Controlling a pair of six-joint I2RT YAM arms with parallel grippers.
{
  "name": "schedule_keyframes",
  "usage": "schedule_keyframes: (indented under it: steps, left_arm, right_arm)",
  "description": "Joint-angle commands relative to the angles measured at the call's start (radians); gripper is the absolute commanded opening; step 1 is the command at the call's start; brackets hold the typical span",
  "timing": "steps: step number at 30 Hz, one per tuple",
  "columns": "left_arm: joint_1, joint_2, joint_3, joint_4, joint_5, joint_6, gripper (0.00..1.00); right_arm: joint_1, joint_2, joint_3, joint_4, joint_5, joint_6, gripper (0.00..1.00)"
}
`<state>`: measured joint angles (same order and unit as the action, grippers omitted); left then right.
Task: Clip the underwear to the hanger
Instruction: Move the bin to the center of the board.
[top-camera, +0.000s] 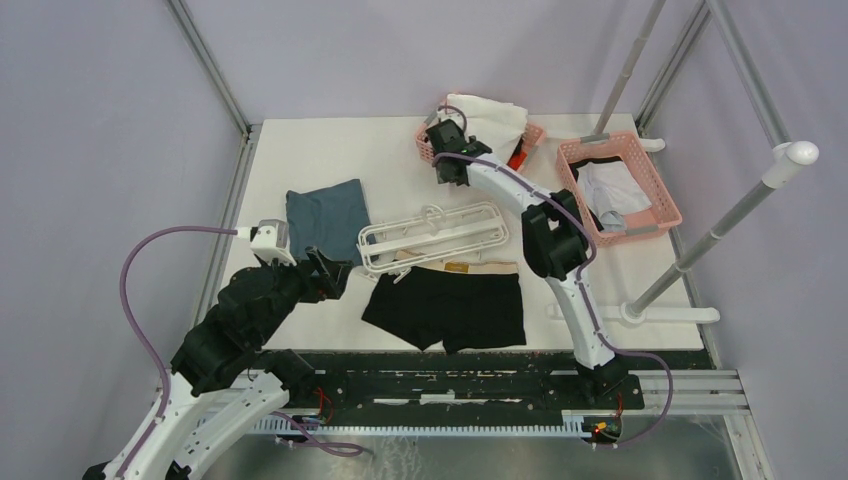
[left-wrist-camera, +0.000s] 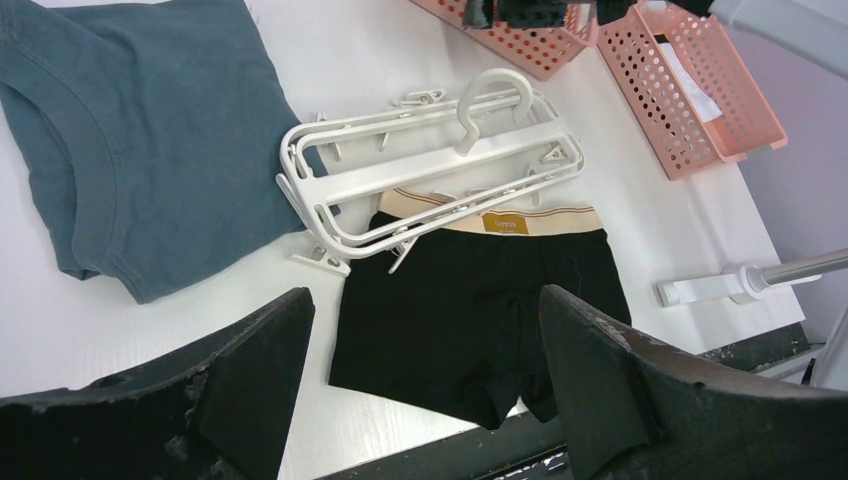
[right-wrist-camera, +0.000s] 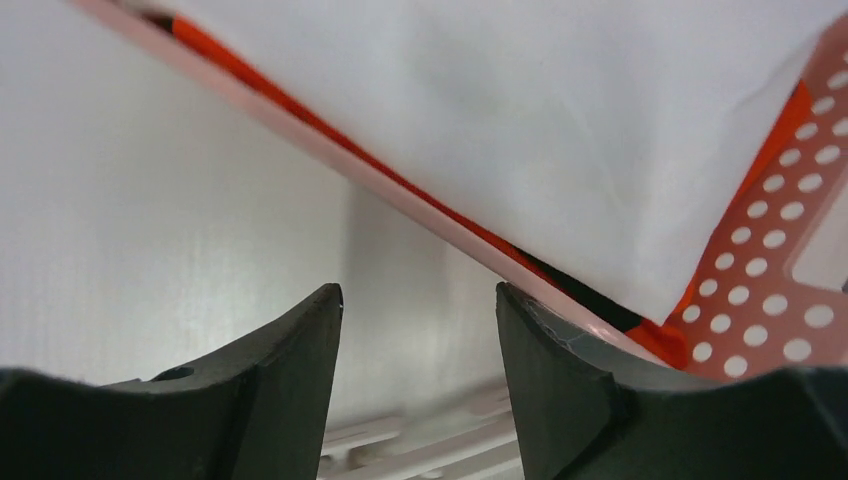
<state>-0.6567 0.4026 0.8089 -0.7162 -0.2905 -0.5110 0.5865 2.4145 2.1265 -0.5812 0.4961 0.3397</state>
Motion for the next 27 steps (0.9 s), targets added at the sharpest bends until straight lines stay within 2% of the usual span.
schedule_keyframes:
  steps: [1,4,7,12,14,17,20,22,24,27]
  left_arm:
    - [0.003,0.002,0.007,0.025,-0.013,-0.013,0.90]
    - [0.003,0.007,0.005,0.030,-0.009,-0.012,0.90]
    - [0.003,0.005,0.004,0.029,-0.012,-0.009,0.90]
    - [0.003,0.008,0.000,0.033,-0.015,-0.008,0.90]
    - [0.003,0.012,-0.001,0.036,-0.010,-0.005,0.90]
    - [0.003,0.018,-0.001,0.037,-0.006,-0.003,0.90]
    - [0.003,0.012,-0.003,0.037,-0.007,-0.005,0.90]
    - [0.004,0.006,-0.006,0.037,-0.007,-0.006,0.90]
    - [0.003,0.002,-0.005,0.035,-0.010,-0.007,0.90]
    - [0.003,0.003,-0.010,0.038,-0.009,-0.006,0.90]
  right_arm:
    - [-0.095,-0.091,-0.017,0.061,0.020,-0.086,0.67]
    - [-0.128,-0.067,0.022,0.052,-0.031,-0.147,0.69]
    - [-0.144,-0.084,0.032,0.042,-0.157,-0.192,0.70]
    - [-0.147,-0.289,-0.222,0.230,-0.410,-0.258,0.72]
    - [-0.148,-0.361,-0.296,0.283,-0.430,-0.266,0.72]
    - [-0.157,-0.428,-0.328,0.289,-0.295,-0.266,0.73]
    - [-0.173,-0.418,-0.293,0.254,0.034,-0.265,0.74]
    - [-0.203,-0.385,-0.241,0.184,0.158,-0.227,0.75]
    - [-0.250,-0.354,-0.188,0.091,0.173,-0.139,0.77]
    - [-0.310,-0.334,-0.171,0.032,0.113,-0.022,0.79]
